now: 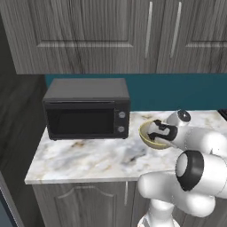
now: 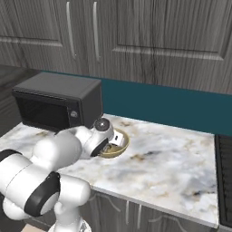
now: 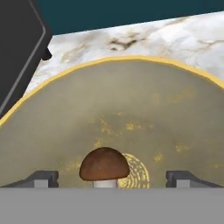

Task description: Take the steak, mushroom, and squash from the freezer and place them in the bowl on the counter.

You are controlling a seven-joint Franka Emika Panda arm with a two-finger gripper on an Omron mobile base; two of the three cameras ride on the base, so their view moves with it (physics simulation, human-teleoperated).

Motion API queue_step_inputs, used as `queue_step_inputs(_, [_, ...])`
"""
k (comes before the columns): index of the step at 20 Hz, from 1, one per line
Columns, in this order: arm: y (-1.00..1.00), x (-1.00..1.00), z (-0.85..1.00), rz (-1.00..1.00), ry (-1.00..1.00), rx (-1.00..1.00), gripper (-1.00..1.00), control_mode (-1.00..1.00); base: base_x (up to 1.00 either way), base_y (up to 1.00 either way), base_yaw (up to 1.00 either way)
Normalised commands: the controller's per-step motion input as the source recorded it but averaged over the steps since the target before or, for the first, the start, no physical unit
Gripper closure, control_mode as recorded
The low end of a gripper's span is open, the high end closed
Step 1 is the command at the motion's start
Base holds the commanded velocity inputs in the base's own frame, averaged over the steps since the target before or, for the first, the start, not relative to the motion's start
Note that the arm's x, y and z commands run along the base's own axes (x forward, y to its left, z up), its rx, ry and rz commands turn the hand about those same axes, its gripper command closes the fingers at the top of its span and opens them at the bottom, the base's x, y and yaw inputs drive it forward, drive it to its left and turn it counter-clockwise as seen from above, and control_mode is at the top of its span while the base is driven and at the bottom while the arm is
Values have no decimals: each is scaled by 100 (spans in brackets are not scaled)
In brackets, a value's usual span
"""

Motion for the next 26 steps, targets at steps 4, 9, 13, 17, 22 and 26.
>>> queue_step_inputs(4, [0,-28,30,0,-37,3,-100,-100,0,0,0])
queue_step_inputs(9, [0,-33,31,0,-31,1,-100,-100,0,0,0])
queue_step_inputs(13, [0,-45,64,0,-10,0,-100,-100,0,0,0])
queue_step_inputs(17, [0,-66,61,0,0,-4,-100,-100,0,0,0])
queue_step_inputs(22, [0,-72,56,0,5,-8,-100,-100,0,0,0])
queue_step_inputs(26, [3,-63,61,0,12,-8,-100,-100,0,0,0])
